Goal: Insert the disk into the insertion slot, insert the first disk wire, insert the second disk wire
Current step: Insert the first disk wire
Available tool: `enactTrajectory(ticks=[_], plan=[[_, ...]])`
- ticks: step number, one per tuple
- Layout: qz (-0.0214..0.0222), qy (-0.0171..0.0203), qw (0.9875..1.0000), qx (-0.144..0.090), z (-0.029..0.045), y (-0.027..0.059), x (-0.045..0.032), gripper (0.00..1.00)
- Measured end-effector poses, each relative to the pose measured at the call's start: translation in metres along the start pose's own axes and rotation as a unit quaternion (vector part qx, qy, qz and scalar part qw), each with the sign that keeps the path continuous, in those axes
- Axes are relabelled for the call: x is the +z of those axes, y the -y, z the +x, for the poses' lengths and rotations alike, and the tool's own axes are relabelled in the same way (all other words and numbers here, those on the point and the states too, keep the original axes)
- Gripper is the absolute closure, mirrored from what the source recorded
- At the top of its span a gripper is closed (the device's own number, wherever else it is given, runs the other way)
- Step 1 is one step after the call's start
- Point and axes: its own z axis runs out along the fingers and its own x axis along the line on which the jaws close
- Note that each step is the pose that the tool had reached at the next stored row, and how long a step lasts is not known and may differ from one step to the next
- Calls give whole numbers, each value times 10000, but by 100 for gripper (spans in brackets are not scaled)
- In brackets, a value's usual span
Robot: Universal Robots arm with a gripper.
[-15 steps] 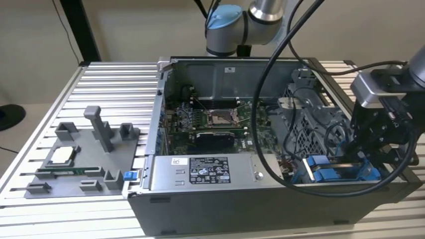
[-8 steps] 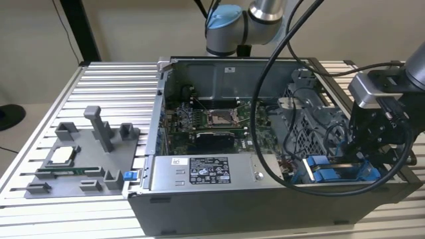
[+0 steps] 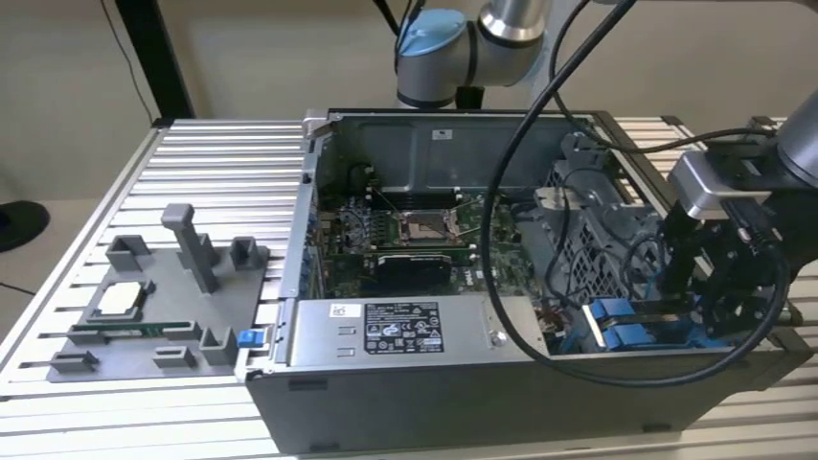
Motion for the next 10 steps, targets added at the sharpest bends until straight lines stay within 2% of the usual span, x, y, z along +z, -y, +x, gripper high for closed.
enactTrajectory(ticks=[3, 10], plan=[[0, 0, 10000, 0, -11, -3, -85, 0], [0, -2, 10000, 0, -49, -15, -400, 0]])
